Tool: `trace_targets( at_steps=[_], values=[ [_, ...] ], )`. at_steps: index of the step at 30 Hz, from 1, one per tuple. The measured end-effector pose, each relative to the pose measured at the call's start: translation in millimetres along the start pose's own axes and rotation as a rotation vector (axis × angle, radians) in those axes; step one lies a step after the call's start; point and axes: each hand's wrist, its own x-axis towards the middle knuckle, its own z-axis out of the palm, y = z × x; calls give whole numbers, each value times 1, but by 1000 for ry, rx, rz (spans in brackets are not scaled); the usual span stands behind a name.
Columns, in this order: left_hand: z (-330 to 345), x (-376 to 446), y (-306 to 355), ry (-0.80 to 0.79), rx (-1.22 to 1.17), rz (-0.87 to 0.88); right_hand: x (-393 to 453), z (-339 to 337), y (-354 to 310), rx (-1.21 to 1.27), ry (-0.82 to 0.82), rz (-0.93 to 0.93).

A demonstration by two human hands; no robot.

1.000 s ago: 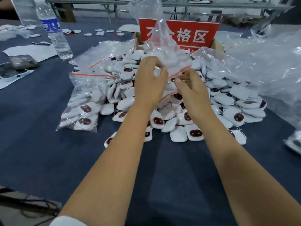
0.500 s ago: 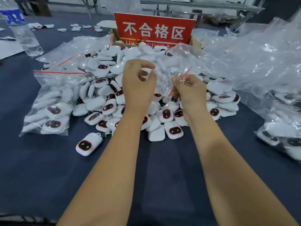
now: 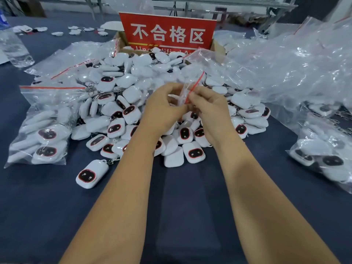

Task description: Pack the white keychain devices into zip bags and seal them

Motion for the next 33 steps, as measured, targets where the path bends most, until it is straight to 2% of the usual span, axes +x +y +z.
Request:
trace_targets(
  at_steps=[8,14,16,23,28,33],
  values=[
    [-1,1,-1,-52,-14,-28,1,2,5,-188,154,-17],
    [-3,-1,3,239,-133,-8,2,1,6,-287,160,-21],
    [-5,0,3,266,-165,-15,3,1,7,-340,146,-15],
    [0,-3,2,-30,19,51,5,4,13,-384,244,-2],
    [-1,-4,2,-47,-3,26,4,5,12,-346,252,-4],
    [-2,-3,4,20,53,-29,0,6,9,-328,203,-35]
  ],
)
